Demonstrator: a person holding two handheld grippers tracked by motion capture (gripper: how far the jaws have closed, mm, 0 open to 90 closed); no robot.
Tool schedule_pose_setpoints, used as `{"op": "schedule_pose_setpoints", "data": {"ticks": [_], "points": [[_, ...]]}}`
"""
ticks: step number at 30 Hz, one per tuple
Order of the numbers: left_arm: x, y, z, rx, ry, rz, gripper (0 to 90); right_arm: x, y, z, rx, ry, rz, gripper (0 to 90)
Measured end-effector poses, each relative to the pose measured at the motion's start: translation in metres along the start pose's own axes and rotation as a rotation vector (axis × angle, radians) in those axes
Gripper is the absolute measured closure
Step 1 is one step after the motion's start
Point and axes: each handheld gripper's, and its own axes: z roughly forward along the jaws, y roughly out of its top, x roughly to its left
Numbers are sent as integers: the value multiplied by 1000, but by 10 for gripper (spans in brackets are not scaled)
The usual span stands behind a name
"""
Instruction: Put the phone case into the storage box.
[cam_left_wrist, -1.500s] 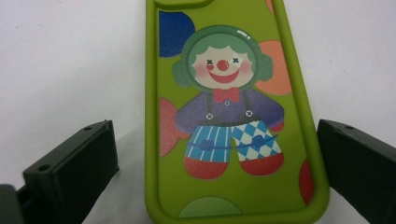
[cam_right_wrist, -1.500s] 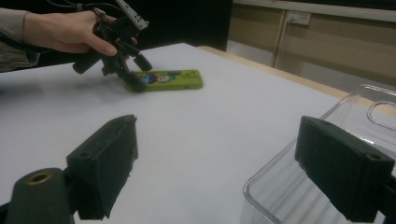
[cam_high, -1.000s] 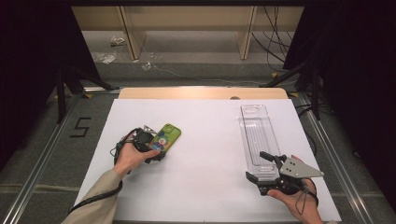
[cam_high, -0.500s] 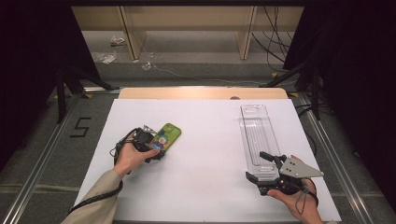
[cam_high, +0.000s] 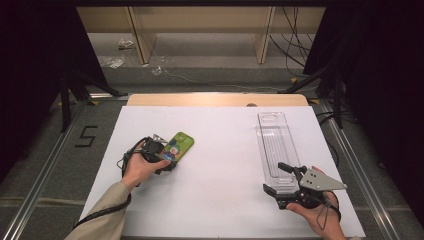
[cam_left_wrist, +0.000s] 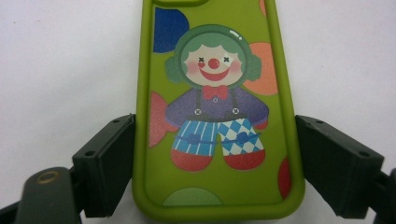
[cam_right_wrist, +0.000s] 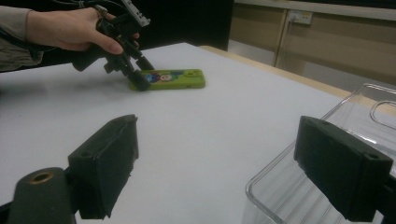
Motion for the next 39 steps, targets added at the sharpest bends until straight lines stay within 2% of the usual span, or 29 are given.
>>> {"op": "schedule_pose_setpoints", "data": {"ticks": [7,11,39], "points": [[1,0,-1,-6,-9,-17,162,0,0,0,0,0,1,149],[2,1,-4,-29,-11,-24,162,0,0,0,-2,1,0,149],[-13,4,-27,-163,-5,10,163,1,1,1,-8,-5,2,148]]}}
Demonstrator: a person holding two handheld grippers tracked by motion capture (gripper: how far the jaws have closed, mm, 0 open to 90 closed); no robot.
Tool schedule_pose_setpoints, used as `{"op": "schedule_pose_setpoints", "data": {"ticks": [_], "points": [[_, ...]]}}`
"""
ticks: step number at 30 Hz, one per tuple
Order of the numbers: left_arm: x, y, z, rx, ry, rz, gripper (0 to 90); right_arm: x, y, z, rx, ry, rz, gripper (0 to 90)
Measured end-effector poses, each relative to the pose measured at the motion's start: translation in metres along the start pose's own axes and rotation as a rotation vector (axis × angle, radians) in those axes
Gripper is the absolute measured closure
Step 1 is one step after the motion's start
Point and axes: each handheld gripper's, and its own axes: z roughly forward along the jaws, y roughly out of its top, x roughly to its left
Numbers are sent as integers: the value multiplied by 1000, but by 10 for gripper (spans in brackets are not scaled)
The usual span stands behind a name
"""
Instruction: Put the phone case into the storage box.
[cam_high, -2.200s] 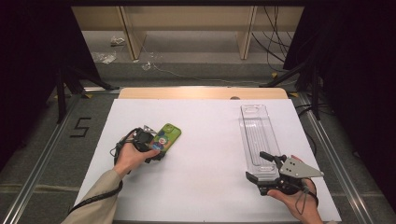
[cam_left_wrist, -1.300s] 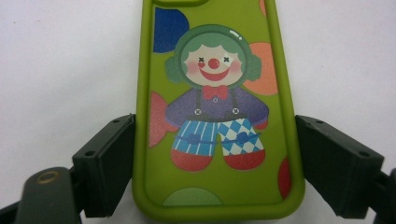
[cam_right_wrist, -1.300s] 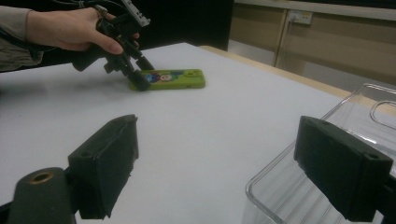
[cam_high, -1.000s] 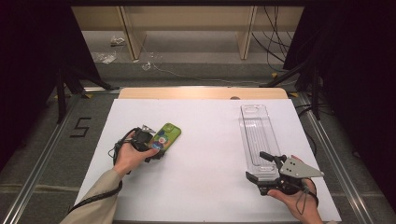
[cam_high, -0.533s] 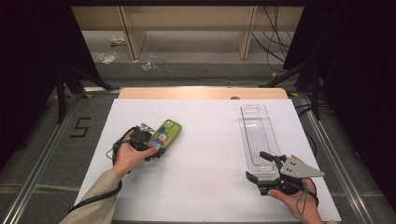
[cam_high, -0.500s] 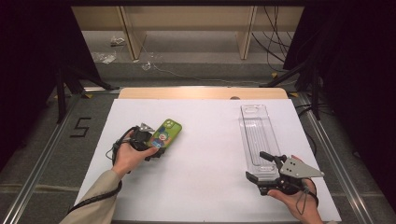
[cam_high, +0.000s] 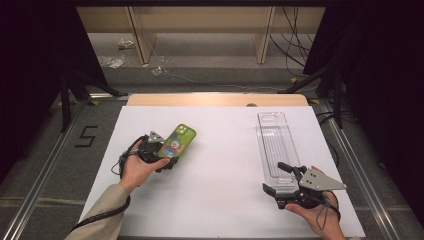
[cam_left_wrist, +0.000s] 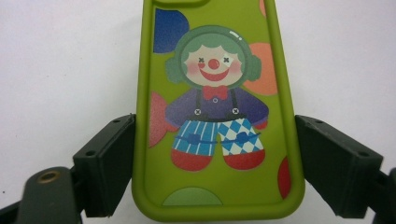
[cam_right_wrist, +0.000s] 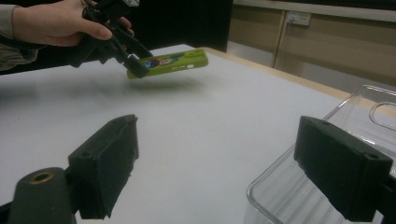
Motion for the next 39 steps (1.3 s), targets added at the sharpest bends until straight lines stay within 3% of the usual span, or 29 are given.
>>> {"op": "schedule_pose_setpoints", "data": {"ticks": [10,21,39], "points": [[-7,2,-8,-46,-11,8,163,0,3,1,-8,-6,3,148],[-20,4,-16,-88,-23,45,163,0,7,4,-15,-17,19,149],[-41,4,-23,-121,-57,86,163,5,18,16,-25,-15,26,150]]}}
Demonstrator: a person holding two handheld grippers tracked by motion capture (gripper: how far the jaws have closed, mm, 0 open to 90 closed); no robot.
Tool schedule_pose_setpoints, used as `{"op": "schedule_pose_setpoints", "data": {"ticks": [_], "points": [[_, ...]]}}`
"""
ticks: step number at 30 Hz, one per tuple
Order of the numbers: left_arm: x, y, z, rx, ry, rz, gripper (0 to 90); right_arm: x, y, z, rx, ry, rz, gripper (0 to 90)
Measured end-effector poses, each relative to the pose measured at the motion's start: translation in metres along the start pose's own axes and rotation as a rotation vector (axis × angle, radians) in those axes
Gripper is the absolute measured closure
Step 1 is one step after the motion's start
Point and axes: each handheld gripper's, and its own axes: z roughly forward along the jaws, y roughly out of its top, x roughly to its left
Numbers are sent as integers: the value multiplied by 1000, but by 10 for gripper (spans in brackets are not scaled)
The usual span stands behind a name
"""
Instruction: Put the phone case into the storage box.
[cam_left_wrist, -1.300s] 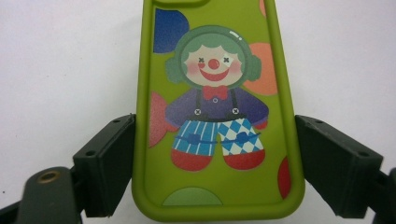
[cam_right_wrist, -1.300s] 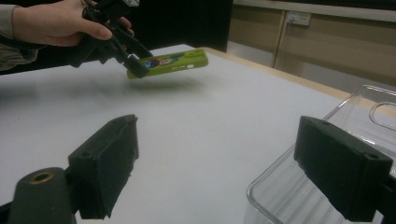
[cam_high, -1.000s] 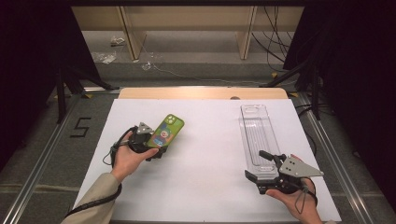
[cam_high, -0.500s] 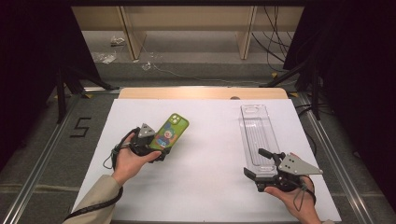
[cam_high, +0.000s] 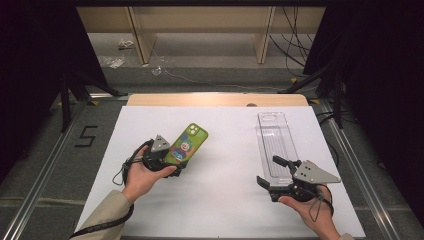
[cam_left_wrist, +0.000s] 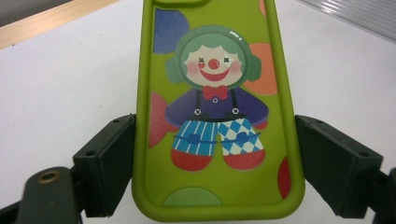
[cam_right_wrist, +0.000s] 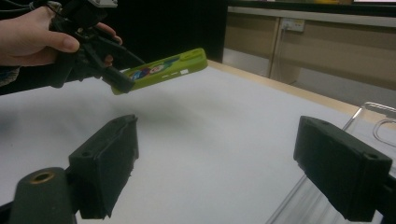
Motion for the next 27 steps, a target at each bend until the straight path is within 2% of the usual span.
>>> {"op": "schedule_pose_setpoints", "data": {"ticks": [11,27], "points": [[-13,-1,-3,-11,-37,19,163,5,8,10,-3,7,-2,154],[-27,-2,-5,-21,-67,46,163,9,18,28,8,20,1,157]]}}
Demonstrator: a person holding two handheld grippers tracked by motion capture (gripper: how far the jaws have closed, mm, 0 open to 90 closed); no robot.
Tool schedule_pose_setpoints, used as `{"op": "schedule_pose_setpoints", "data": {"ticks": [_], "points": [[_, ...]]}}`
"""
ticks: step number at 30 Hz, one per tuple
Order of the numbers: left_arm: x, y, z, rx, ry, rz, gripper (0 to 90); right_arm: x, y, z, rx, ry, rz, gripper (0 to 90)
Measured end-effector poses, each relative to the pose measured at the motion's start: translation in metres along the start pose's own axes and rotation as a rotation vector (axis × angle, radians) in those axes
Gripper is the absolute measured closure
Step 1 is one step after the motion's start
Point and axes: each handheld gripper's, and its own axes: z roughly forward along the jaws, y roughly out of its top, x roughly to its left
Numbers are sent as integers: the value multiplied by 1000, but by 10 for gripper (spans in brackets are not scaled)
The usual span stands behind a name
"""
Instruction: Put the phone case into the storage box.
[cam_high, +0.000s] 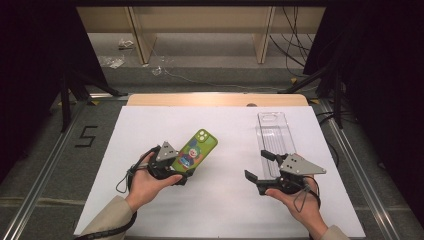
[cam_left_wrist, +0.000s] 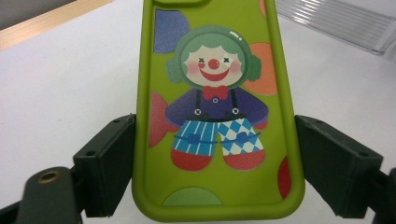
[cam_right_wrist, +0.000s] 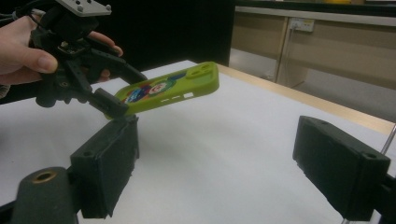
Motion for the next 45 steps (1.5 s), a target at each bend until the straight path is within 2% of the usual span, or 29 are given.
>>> {"op": "schedule_pose_setpoints", "data": {"ticks": [12,20,34,45], "points": [[-13,0,0,2,-31,29,164,0,6,10,6,3,3,159],[-19,0,-1,0,-55,30,164,1,12,19,4,6,1,160],[-31,-1,0,4,-88,58,164,1,15,34,18,13,8,162],[-38,-1,1,7,-101,74,164,2,17,49,37,29,19,166]]}}
